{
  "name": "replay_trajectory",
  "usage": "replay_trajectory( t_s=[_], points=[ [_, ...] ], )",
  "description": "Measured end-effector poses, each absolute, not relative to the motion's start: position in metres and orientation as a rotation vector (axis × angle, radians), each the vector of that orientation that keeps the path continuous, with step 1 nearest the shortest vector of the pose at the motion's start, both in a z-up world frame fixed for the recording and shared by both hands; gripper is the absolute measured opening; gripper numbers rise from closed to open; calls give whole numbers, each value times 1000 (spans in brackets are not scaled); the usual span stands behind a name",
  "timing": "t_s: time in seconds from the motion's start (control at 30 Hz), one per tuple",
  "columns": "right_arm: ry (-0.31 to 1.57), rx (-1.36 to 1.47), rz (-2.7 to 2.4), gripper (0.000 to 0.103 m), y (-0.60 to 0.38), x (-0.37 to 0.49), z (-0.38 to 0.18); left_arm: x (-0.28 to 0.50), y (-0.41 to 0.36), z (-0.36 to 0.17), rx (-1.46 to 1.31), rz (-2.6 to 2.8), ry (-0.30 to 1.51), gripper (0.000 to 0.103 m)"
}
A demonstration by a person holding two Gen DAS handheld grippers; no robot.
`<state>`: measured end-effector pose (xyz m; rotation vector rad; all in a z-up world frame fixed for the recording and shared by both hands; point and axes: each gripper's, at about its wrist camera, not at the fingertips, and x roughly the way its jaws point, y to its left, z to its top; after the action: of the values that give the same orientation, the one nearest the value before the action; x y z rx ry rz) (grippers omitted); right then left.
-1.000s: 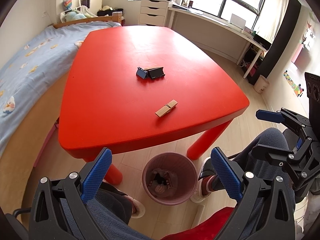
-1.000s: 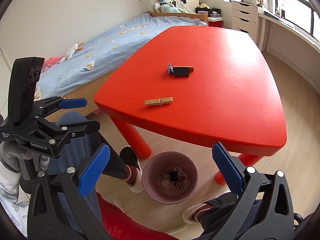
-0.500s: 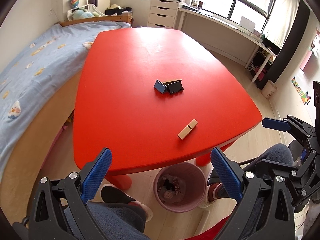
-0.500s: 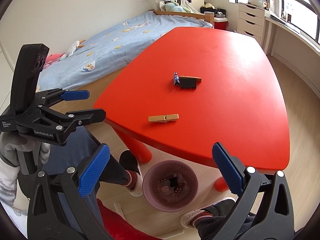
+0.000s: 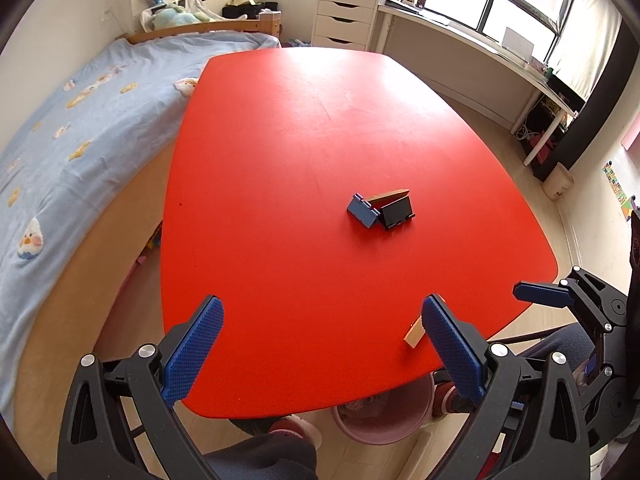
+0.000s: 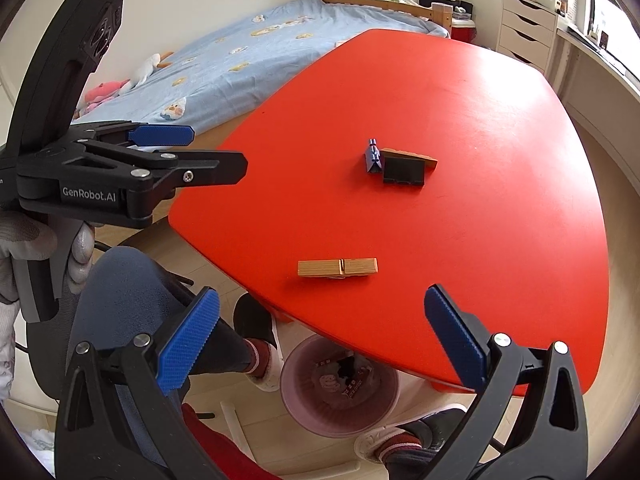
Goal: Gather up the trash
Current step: 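Move the right tool to the wooden clothespin and close on it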
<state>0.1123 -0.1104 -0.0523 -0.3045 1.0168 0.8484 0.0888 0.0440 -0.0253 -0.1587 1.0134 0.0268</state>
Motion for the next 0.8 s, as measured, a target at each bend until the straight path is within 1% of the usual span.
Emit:
replay_trajectory(
  t_s=[0.27, 0.63, 0.73, 0.8],
  points=[
    [1086, -361, 839, 100, -82, 132, -80, 121, 54, -41, -158, 47, 1072, 95],
    [1110, -411, 831, 99, -73, 136, -101, 159, 61, -58, -129, 60, 1133, 95],
    [1109, -427, 829, 87, -71, 133, -102, 166, 63, -61, -122, 64, 1142, 95],
    [1109, -438, 828, 84, -68, 133, -105, 168, 64, -62, -122, 68, 1142, 95]
  ],
)
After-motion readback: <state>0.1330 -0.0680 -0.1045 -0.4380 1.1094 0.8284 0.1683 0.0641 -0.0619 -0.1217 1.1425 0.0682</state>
